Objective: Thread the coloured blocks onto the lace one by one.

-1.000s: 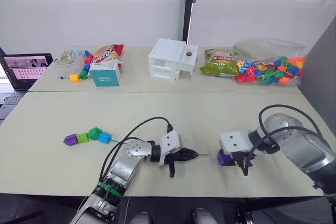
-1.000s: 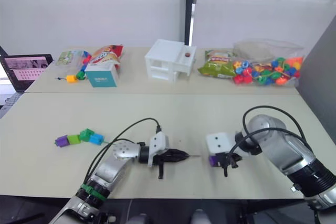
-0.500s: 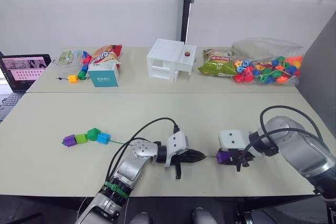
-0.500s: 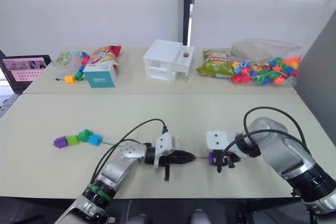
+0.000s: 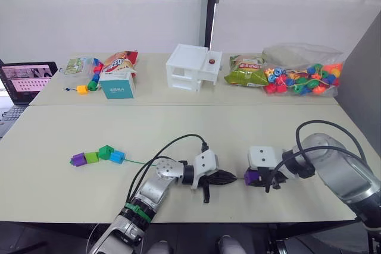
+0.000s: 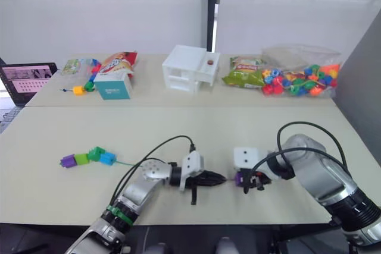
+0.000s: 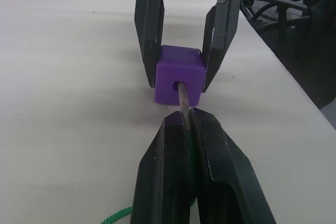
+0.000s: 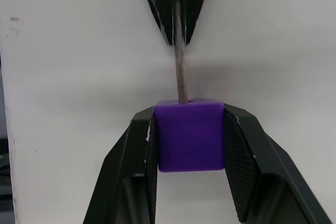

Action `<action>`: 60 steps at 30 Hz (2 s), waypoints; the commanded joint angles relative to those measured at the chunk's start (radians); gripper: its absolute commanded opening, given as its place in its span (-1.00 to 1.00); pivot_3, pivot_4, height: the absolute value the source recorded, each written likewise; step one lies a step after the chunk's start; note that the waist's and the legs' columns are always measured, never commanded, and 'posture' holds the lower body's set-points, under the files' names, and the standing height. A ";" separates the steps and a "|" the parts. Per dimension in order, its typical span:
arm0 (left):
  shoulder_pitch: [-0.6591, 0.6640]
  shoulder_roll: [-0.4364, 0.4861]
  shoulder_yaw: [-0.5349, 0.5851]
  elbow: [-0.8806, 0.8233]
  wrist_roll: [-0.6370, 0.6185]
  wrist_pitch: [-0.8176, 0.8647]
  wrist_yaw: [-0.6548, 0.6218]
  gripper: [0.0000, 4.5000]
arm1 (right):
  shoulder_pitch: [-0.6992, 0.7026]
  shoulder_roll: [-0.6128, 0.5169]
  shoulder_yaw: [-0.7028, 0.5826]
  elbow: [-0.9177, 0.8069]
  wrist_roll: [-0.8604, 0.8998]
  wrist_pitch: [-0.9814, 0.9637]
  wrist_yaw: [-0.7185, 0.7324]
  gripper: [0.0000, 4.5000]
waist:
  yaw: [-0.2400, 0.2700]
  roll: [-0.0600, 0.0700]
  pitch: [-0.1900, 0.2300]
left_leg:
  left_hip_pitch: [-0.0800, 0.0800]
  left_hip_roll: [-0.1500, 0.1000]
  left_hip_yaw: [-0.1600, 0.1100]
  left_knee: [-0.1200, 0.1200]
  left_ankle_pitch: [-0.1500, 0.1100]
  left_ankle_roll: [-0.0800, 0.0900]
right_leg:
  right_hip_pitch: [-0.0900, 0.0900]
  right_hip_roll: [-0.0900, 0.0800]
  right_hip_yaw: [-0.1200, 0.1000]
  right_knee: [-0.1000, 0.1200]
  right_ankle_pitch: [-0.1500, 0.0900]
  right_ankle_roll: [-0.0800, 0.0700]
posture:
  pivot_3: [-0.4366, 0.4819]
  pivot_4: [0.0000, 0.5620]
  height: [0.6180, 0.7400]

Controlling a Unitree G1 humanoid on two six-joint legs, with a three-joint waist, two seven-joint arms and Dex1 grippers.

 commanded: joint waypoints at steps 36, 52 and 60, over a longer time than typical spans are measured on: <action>-0.073 0.068 -0.008 -0.017 0.028 -0.029 -0.084 -1.00 | 0.037 0.025 0.009 -0.052 0.031 0.048 -0.091 -0.48 | 0.001 0.000 0.000 | 0.000 -0.001 -0.001 0.000 0.000 0.000 | 0.001 0.000 0.000 0.000 0.000 0.000 | -0.05 -0.47 1.00; -0.179 -0.099 -0.025 0.169 0.057 -0.040 -0.058 -1.00 | 0.041 0.034 -0.003 -0.086 0.028 0.065 -0.119 -0.48 | 0.006 -0.001 -0.001 | 0.001 -0.001 0.000 0.002 0.000 0.000 | 0.004 0.000 0.000 -0.002 0.000 0.000 | -0.05 -0.47 1.00; -0.203 -0.067 0.002 0.130 0.030 0.000 -0.116 0.08 | 0.042 0.043 -0.009 -0.089 0.032 0.075 -0.127 -0.02 | 0.004 -0.001 -0.001 | 0.001 -0.001 0.000 0.002 0.000 0.000 | 0.003 0.000 0.000 -0.001 0.000 0.001 | -0.05 -0.47 1.00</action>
